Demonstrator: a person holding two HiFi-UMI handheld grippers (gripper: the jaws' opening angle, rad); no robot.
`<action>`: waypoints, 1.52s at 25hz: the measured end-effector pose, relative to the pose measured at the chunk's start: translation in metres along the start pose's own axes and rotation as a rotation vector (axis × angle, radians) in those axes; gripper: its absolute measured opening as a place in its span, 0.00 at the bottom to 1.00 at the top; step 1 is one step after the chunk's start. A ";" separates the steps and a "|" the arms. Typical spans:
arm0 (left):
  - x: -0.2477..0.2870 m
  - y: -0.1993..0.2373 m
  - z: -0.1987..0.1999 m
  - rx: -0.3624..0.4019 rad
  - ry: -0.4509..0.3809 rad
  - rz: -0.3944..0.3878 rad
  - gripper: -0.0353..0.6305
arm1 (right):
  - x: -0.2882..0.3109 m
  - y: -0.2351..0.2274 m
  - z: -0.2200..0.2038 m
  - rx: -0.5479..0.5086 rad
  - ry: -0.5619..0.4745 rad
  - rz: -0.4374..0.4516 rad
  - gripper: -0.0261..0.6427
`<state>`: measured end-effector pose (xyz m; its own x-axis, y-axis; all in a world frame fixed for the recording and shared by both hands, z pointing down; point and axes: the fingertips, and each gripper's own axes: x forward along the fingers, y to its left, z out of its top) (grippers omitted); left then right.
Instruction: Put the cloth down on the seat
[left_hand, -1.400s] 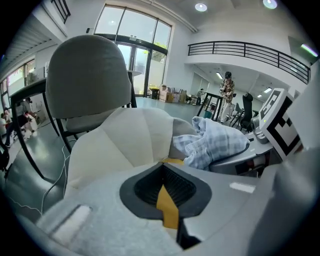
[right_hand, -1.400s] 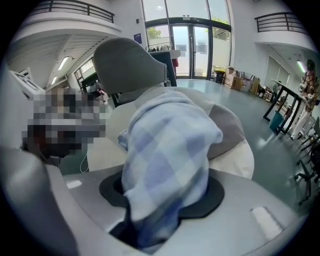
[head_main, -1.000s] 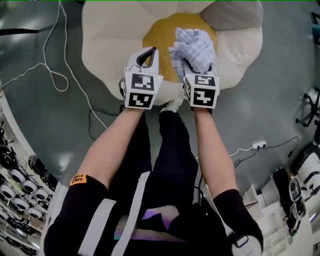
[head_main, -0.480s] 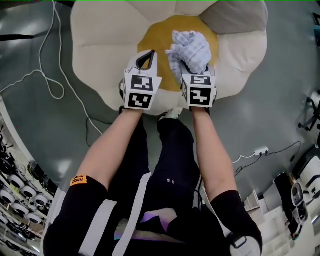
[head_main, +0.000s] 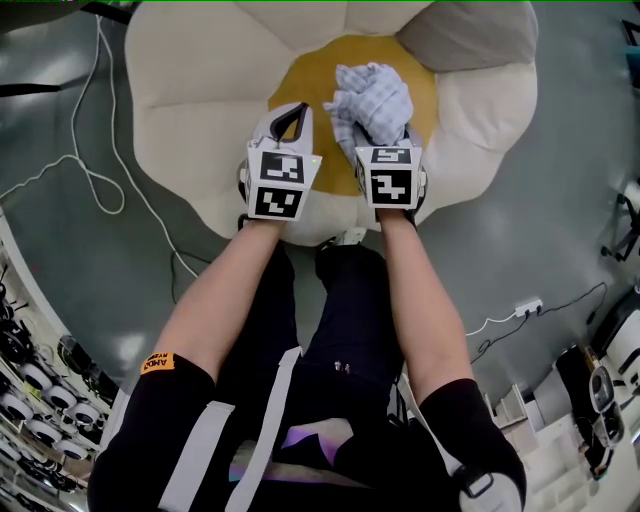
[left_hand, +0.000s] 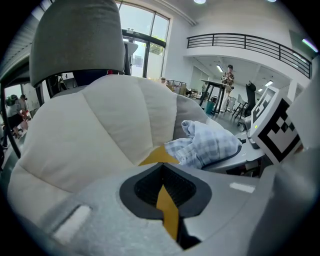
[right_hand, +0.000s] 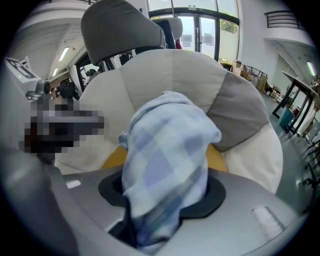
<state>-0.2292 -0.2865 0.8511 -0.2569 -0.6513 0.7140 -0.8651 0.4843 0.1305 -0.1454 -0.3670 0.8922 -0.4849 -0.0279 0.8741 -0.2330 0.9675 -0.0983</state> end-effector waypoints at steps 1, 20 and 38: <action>0.002 0.000 -0.001 0.001 0.000 0.000 0.06 | 0.003 0.000 -0.001 0.002 0.004 0.002 0.40; -0.006 0.007 0.007 -0.007 -0.010 -0.009 0.06 | 0.019 -0.011 -0.012 -0.005 0.026 -0.021 0.45; -0.144 -0.015 0.128 -0.002 -0.090 -0.058 0.06 | -0.162 0.028 0.075 0.058 -0.133 -0.082 0.30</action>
<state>-0.2338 -0.2744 0.6581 -0.2438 -0.7284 0.6403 -0.8790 0.4450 0.1715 -0.1366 -0.3548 0.7121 -0.5684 -0.1430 0.8102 -0.3228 0.9446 -0.0596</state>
